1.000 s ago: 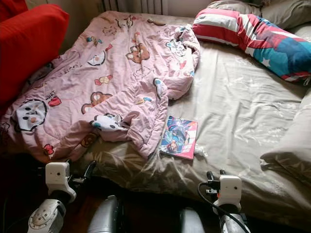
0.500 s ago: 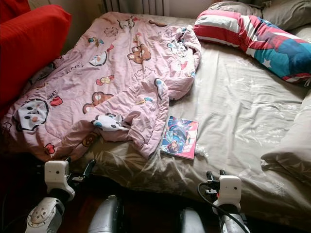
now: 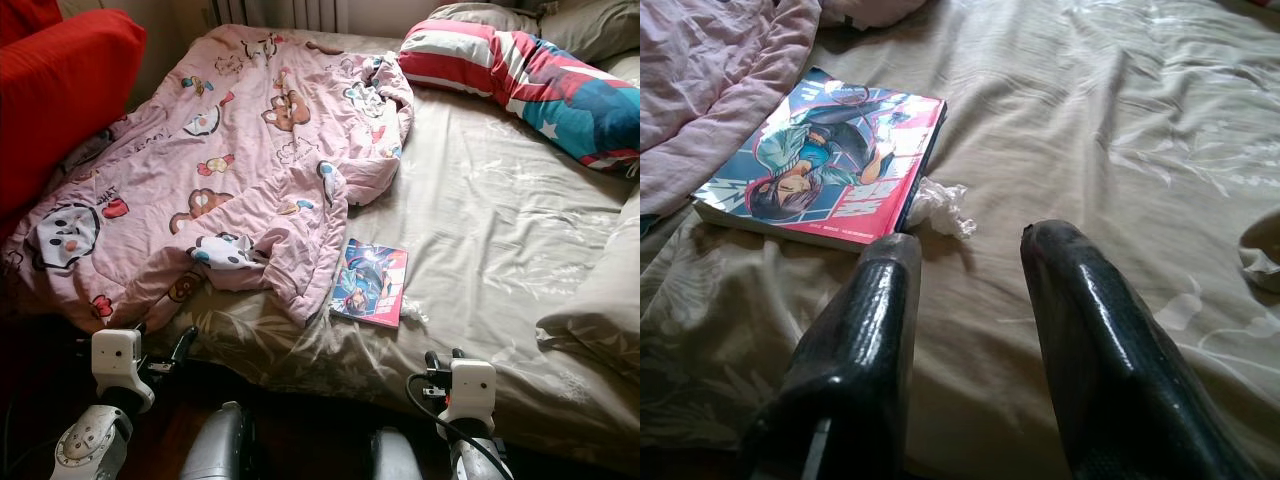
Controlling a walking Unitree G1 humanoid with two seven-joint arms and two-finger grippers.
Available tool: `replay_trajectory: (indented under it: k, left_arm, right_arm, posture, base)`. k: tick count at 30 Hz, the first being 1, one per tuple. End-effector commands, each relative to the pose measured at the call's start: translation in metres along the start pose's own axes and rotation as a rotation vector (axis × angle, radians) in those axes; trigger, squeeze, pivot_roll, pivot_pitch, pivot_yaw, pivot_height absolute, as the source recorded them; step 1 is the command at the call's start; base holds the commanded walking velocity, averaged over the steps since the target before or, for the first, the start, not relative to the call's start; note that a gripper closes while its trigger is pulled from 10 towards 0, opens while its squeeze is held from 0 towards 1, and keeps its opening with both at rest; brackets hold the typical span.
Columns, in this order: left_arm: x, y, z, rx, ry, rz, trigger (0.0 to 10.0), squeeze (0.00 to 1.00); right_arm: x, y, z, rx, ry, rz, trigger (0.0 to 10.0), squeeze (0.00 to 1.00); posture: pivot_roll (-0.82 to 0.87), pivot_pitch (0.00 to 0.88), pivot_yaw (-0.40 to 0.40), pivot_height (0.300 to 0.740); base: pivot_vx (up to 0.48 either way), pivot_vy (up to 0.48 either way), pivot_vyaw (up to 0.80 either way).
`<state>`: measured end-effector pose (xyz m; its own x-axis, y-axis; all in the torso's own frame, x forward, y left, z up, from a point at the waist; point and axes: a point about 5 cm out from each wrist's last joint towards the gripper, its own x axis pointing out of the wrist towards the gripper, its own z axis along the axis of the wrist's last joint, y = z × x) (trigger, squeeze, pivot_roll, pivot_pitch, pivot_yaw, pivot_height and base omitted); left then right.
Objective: Clean up the room
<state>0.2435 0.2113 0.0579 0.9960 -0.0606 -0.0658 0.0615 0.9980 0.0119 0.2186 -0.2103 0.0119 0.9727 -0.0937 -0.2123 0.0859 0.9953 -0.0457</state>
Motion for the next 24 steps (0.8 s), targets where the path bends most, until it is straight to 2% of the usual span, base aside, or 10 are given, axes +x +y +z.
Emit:
replay_trajectory:
  k: [1,9,12,13,24]
  left_arm:
    - [-0.0029,0.0028,-0.0058,0.005,0.035,0.004,10.0,0.0]
    - [-0.0037,0.0041,-0.0061,0.007,0.038,0.01,10.0,0.0]
    - [-0.0034,0.0045,-0.0059,0.008,0.037,0.012,10.0,0.0]
    - [-0.0034,0.0045,-0.0059,0.008,0.037,0.014,10.0,0.0]
    - [-0.0036,0.0065,-0.0055,0.012,0.038,0.019,10.0,0.0]
  right_arm:
    - [-0.0024,-0.0011,-0.0041,0.005,0.015,-0.011,10.0,0.0]
    - [-0.002,-0.0006,-0.0055,0.011,0.027,-0.018,10.0,0.0]
    - [-0.0008,-0.0007,-0.0058,0.003,0.029,-0.023,10.0,0.0]
    - [-0.0013,-0.0007,-0.0034,0.018,0.001,-0.022,10.0,0.0]
    - [0.0003,-0.0002,-0.0018,0.018,-0.008,-0.027,10.0,0.0]
  posture:
    - [-0.07,0.159,0.036,0.619]
    - [-0.06,0.165,0.037,0.619]
    - [-0.06,0.165,0.037,0.594]
    - [-0.06,0.165,0.037,0.594]
    - [-0.06,0.166,0.039,0.594]
  base:
    - [0.0,0.0,0.0]
    - [0.0,0.0,0.0]
    - [0.0,0.0,0.0]
    - [0.0,0.0,0.0]
    - [0.0,0.0,0.0]
